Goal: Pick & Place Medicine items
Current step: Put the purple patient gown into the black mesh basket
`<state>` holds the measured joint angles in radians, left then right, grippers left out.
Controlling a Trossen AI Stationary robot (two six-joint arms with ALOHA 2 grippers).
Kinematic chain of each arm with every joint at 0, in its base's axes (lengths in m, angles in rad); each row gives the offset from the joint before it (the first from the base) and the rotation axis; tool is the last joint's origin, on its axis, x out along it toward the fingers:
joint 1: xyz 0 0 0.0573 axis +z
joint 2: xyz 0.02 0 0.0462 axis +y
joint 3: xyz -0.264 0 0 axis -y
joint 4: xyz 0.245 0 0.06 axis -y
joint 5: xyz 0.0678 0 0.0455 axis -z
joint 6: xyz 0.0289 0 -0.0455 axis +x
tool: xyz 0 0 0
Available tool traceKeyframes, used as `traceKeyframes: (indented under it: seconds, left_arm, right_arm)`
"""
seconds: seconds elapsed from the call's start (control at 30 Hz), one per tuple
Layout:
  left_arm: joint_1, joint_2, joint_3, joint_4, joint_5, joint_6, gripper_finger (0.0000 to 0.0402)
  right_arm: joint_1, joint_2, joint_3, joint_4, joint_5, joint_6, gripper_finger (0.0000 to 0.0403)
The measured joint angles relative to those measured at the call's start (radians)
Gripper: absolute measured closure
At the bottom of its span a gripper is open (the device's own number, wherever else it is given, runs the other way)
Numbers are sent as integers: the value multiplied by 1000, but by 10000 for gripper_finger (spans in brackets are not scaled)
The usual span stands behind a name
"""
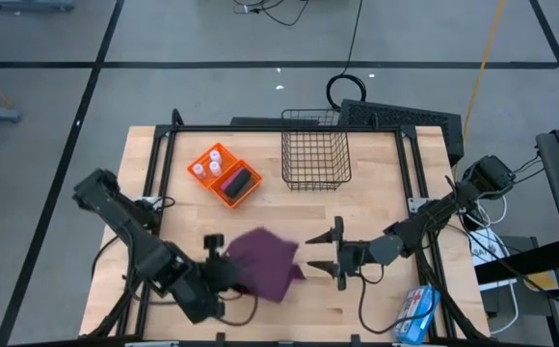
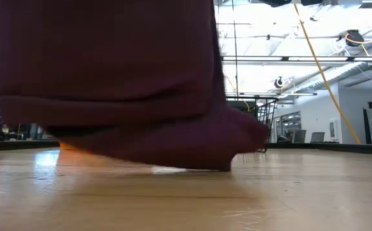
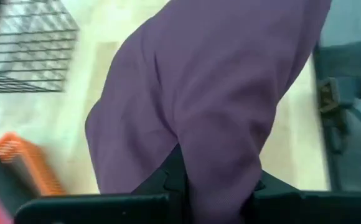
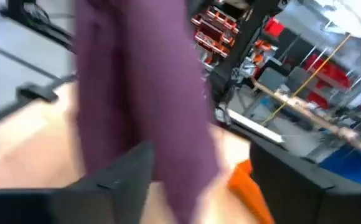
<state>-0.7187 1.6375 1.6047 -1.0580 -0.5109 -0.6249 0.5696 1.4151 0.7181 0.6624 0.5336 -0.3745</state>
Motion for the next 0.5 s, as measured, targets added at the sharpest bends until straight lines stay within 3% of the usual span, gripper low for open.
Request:
traceKeyframes:
  seconds: [0.23, 0.37, 0.5]
  left_arm:
    - [71, -43, 0, -3, 1, 83, 351]
    - [117, -36, 0, -2, 78, 115, 351]
    - [152, -35, 0, -8, 123, 156, 351]
  right_arm:
    - [-93, 0, 0, 23, -151, 151, 37]
    - [-174, 0, 0, 38, -180, 143, 18]
    - [-254, 1, 0, 69, -398, 191, 18]
